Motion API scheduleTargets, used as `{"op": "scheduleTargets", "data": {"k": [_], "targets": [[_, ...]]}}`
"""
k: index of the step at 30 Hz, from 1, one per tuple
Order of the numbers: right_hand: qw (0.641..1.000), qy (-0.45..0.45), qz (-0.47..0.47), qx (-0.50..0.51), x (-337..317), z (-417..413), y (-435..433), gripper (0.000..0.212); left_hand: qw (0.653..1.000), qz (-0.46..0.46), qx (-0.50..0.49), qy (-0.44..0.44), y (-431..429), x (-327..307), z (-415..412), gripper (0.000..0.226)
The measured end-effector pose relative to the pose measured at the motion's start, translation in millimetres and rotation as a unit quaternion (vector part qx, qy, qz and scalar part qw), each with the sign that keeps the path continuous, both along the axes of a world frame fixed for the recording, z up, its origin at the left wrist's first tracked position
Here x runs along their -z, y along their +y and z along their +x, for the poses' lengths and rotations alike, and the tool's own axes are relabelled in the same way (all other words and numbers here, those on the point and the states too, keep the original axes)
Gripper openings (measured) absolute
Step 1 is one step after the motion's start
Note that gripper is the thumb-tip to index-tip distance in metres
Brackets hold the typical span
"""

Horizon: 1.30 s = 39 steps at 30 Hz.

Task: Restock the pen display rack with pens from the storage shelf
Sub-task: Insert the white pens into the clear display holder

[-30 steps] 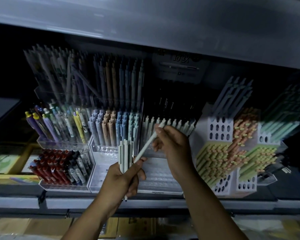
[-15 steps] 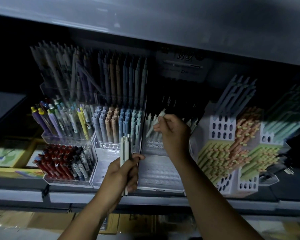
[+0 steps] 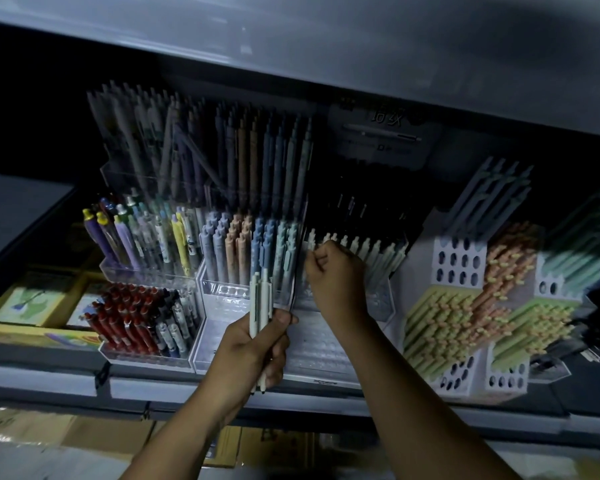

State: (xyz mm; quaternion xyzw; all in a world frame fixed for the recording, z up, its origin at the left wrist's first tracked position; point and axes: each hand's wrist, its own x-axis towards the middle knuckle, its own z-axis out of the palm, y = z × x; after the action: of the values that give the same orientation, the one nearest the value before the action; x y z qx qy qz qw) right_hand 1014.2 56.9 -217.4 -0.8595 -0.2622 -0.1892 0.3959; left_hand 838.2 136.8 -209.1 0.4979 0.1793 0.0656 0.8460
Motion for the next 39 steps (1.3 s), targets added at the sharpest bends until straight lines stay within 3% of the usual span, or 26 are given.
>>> {"op": "scheduleTargets", "data": {"k": [10, 17, 19, 22, 28, 31, 34, 37, 39], "targets": [[1.0, 0.024, -0.011, -0.002, 4.4, 0.9, -0.4, 0.032, 1.0, 0.007, -0.012, 0.018, 3.1, 0.7, 1.6, 0.041], [0.987, 0.157, 0.025, -0.021, -9.2, -17.1, -13.8, 0.021, 1.0, -0.003, -0.004, 0.003, -0.4, -2.3, 3.6, 0.04], [0.971, 0.218, 0.082, -0.056, -19.1, -29.9, -19.4, 0.017, 1.0, 0.012, -0.005, 0.003, -1.0, -3.3, 3.7, 0.035], [0.915, 0.336, 0.156, -0.159, -31.8, -46.2, -26.4, 0.018, 0.999, 0.049, -0.003, -0.002, -3.0, -3.6, 4.6, 0.028], [0.872, 0.405, 0.106, -0.255, -30.5, -52.8, -40.2, 0.011, 0.999, 0.052, 0.014, -0.001, -6.3, -4.5, 5.5, 0.034], [0.874, 0.404, 0.132, -0.236, -29.9, -51.5, -43.6, 0.014, 0.997, 0.061, 0.036, 0.008, -8.0, -5.4, 6.7, 0.04], [0.884, 0.38, 0.219, -0.16, -33.1, -40.8, -46.6, 0.017, 0.998, 0.051, 0.024, 0.02, -8.2, -5.1, 10.2, 0.042], [0.888, 0.309, 0.332, -0.078, -37.1, -23.4, -52.2, 0.014, 0.999, 0.04, 0.01, 0.033, -4.4, -3.5, 11.8, 0.041], [0.904, 0.243, 0.349, -0.039, -36.5, -12.2, -54.6, 0.012, 0.999, 0.035, 0.005, 0.033, -2.4, -1.7, 12.4, 0.04]]}}
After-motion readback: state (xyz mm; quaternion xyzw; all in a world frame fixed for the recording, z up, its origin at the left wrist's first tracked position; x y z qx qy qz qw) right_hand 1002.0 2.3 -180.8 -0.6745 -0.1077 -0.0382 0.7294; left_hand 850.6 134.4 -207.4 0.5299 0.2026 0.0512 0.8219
